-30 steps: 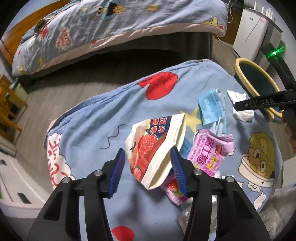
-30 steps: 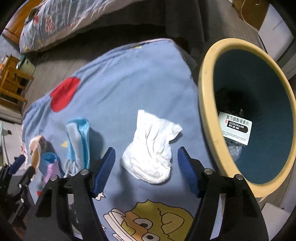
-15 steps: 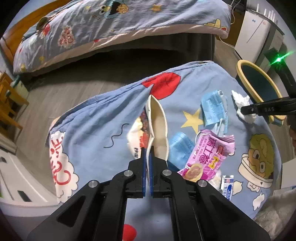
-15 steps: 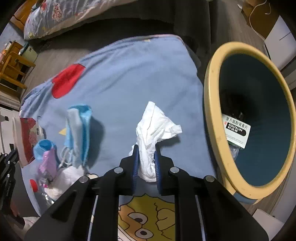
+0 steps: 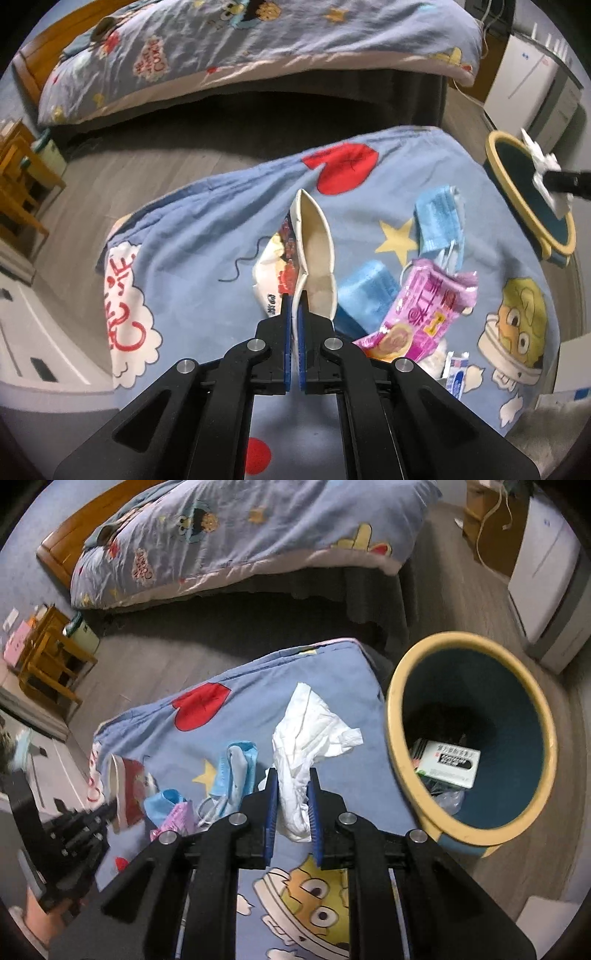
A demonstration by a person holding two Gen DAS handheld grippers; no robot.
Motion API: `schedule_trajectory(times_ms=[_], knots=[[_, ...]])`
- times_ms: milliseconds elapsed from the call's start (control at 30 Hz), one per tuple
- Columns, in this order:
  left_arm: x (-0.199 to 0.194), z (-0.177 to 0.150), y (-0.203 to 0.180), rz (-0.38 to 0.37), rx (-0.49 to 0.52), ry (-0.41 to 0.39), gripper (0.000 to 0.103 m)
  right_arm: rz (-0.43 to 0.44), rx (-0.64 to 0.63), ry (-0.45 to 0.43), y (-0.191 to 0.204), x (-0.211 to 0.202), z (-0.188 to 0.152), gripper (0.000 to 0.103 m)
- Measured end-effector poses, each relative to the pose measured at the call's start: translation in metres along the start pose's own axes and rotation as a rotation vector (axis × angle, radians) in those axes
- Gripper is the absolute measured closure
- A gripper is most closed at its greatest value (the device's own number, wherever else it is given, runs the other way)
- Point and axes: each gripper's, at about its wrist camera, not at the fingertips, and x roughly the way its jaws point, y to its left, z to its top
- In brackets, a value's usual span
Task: Collect trash
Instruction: 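Grasp the red-white snack bag with the left gripper while the right gripper grasps the white tissue, then carry the snack bag and white tissue over the bin with both grippers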
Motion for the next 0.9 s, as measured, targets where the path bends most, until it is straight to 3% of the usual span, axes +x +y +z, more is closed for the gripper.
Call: schedule_trajectory(times_ms=[600,900], knots=[[-0.032,0.012,0.006,0.057,-0.086,-0.11,0.1,0.029,0.024,-0.034,-0.03,-0.01,0.006,0.089],[-0.045,0.032,-0.022,0.02,-0.078,-0.194,0.1,0.033,0.061,-0.069,-0.066,-0.015,0.012,0.089]])
